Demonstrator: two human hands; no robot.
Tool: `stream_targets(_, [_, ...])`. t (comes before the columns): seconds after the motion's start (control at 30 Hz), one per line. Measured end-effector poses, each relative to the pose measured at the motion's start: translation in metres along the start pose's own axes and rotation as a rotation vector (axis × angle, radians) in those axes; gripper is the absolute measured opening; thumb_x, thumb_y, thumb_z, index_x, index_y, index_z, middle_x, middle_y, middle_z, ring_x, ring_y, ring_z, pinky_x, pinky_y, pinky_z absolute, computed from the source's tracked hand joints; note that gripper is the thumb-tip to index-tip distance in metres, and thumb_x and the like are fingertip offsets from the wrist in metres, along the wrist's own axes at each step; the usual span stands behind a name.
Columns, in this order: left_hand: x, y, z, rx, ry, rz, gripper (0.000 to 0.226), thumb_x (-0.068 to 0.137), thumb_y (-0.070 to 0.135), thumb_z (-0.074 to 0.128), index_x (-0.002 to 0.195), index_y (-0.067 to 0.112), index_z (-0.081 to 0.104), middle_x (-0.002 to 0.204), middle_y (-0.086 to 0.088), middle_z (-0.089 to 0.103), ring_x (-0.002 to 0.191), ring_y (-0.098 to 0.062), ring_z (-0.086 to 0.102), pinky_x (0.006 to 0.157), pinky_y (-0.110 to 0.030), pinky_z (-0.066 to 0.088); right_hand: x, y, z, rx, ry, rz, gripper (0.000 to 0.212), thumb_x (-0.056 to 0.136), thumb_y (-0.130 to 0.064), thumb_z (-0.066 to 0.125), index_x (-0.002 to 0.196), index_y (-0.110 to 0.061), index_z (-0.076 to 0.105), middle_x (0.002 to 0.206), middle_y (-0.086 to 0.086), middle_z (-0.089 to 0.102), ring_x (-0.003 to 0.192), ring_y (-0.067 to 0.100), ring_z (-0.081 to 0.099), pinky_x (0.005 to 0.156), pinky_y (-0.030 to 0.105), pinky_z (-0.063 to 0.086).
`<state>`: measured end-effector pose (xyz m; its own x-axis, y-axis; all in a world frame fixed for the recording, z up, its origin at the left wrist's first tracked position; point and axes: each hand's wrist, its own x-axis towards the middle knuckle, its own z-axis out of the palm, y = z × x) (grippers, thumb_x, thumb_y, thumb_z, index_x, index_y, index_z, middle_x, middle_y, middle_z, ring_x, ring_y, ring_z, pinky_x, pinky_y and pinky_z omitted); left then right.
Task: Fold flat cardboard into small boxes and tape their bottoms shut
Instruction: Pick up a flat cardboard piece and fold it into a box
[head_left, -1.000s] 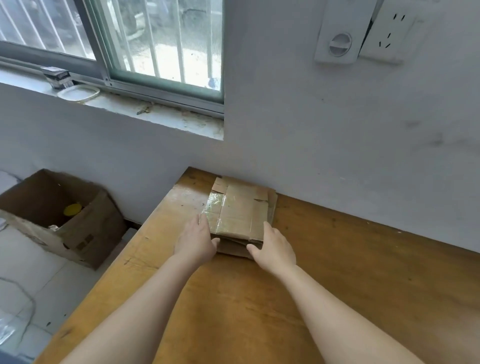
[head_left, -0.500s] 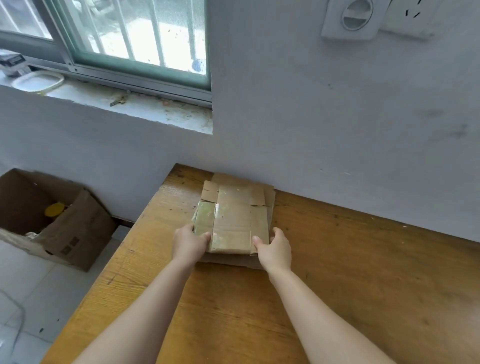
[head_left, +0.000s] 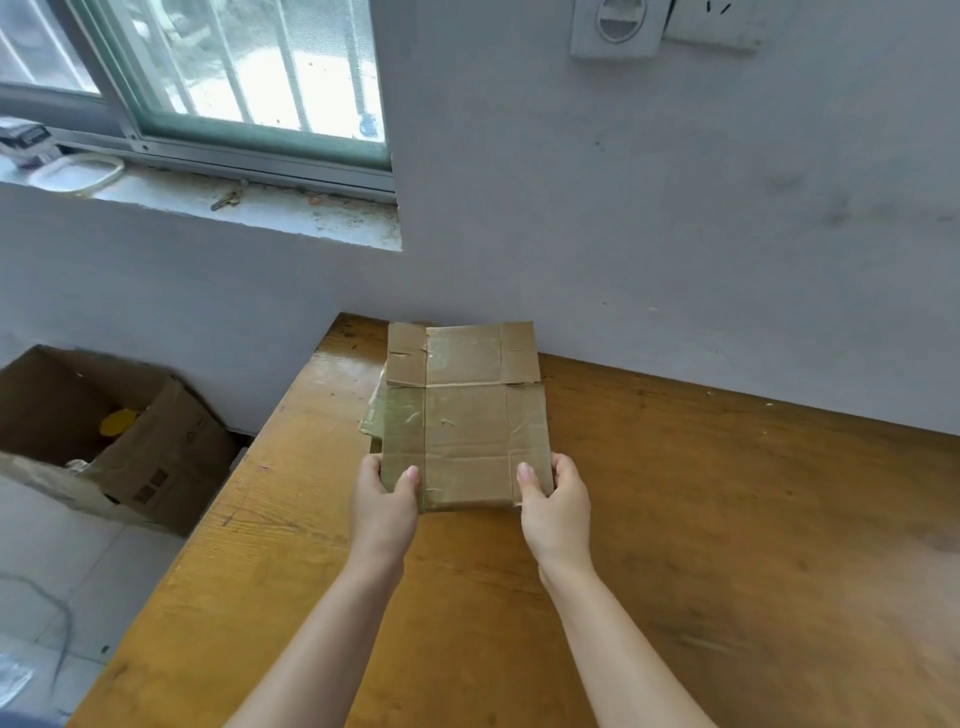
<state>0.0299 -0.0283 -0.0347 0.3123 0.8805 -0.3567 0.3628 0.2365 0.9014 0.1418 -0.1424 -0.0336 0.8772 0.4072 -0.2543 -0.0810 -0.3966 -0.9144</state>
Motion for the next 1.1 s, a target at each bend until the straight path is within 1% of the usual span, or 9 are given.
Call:
stream_targets(0.1, [-0.033, -0.006, 0.0, -0.024, -0.037, 0.052, 0.018, 0.096, 0.018, 0.054, 0.114, 0.016, 0.051, 0.109, -0.009, 0.063, 0.096, -0.028, 0.06, 0.076, -0.041, 0.049, -0.029, 0.011, -0.021, 0.01, 0.033, 0.014, 0.028, 0.097, -0.026, 0.056, 0.123, -0.017, 0.055, 0.114, -0.004, 0.064, 0.106, 0.016, 0.06, 0.096, 0.041, 0.051])
stream_targets(0.17, [-0.054, -0.013, 0.0, -0.041, -0.07, 0.074, 0.011, 0.097, 0.018, 0.053, 0.106, 0.022, 0.05, 0.104, -0.006, 0.063, 0.092, -0.025, 0.06, 0.071, -0.034, 0.046, -0.048, 0.017, -0.036, -0.003, 0.062, 0.005, 0.025, 0.097, -0.026, 0.056, 0.121, -0.019, 0.055, 0.112, -0.004, 0.064, 0.106, 0.016, 0.06, 0.095, 0.041, 0.051])
stream_targets(0.33, [-0.107, -0.031, -0.001, -0.036, -0.186, 0.097, 0.006, 0.097, 0.017, 0.053, 0.099, 0.022, 0.052, 0.097, -0.004, 0.066, 0.084, -0.02, 0.061, 0.067, -0.032, 0.046, -0.106, 0.034, -0.071, -0.027, 0.162, 0.029, 0.035, 0.097, -0.028, 0.055, 0.129, -0.016, 0.052, 0.12, -0.002, 0.062, 0.112, 0.018, 0.058, 0.098, 0.043, 0.05])
stream_targets(0.47, [-0.15, -0.044, -0.002, -0.011, -0.284, 0.117, 0.01, 0.097, 0.019, 0.053, 0.107, 0.02, 0.053, 0.099, 0.001, 0.065, 0.089, -0.017, 0.062, 0.068, -0.03, 0.047, -0.154, 0.053, -0.101, -0.021, 0.235, 0.069, 0.034, 0.097, -0.03, 0.054, 0.129, -0.018, 0.052, 0.121, -0.003, 0.062, 0.112, 0.018, 0.059, 0.096, 0.043, 0.051])
stream_targets(0.6, [-0.192, -0.051, 0.006, 0.041, -0.371, 0.146, 0.012, 0.098, 0.02, 0.053, 0.11, 0.018, 0.052, 0.101, 0.001, 0.064, 0.09, -0.017, 0.062, 0.067, -0.03, 0.048, -0.191, 0.07, -0.136, -0.014, 0.308, 0.036, 0.008, 0.097, -0.027, 0.056, 0.102, -0.033, 0.056, 0.099, -0.014, 0.065, 0.092, 0.008, 0.063, 0.076, 0.028, 0.054])
stream_targets(0.73, [-0.23, -0.058, 0.024, 0.092, -0.423, 0.191, 0.019, 0.098, 0.02, 0.053, 0.116, 0.016, 0.05, 0.105, 0.002, 0.062, 0.091, -0.015, 0.06, 0.069, -0.028, 0.049, -0.218, 0.085, -0.173, 0.0, 0.376, 0.022, 0.014, 0.097, -0.027, 0.055, 0.094, -0.04, 0.052, 0.093, -0.017, 0.062, 0.083, 0.001, 0.06, 0.063, 0.018, 0.044])
stream_targets(0.8, [-0.249, -0.063, 0.037, 0.113, -0.448, 0.203, 0.023, 0.098, 0.021, 0.053, 0.12, 0.016, 0.049, 0.106, 0.002, 0.061, 0.094, -0.015, 0.059, 0.078, -0.032, 0.051, -0.229, 0.097, -0.193, 0.011, 0.398, 0.029, 0.012, 0.097, -0.027, 0.055, 0.097, -0.038, 0.052, 0.094, -0.017, 0.062, 0.084, 0.0, 0.059, 0.063, 0.018, 0.044])
stream_targets(0.93, [-0.296, -0.076, 0.074, 0.101, -0.486, 0.221, 0.009, 0.098, 0.019, 0.053, 0.1, 0.026, 0.05, 0.099, 0.008, 0.062, 0.088, -0.006, 0.058, 0.067, -0.024, 0.048, -0.251, 0.125, -0.249, 0.014, 0.432, 0.04, 0.011, 0.097, -0.028, 0.056, 0.106, -0.032, 0.053, 0.098, -0.016, 0.062, 0.088, 0.001, 0.059, 0.069, 0.019, 0.047])
stream_targets(1.1, [-0.363, -0.098, 0.13, 0.129, -0.511, 0.202, 0.01, 0.097, 0.018, 0.054, 0.097, 0.028, 0.049, 0.099, 0.009, 0.061, 0.088, -0.009, 0.058, 0.066, -0.023, 0.044, -0.274, 0.168, -0.33, -0.029, 0.442, 0.076, 0.011, 0.097, -0.03, 0.056, 0.107, -0.029, 0.054, 0.097, -0.014, 0.063, 0.088, 0.003, 0.059, 0.071, 0.024, 0.048])
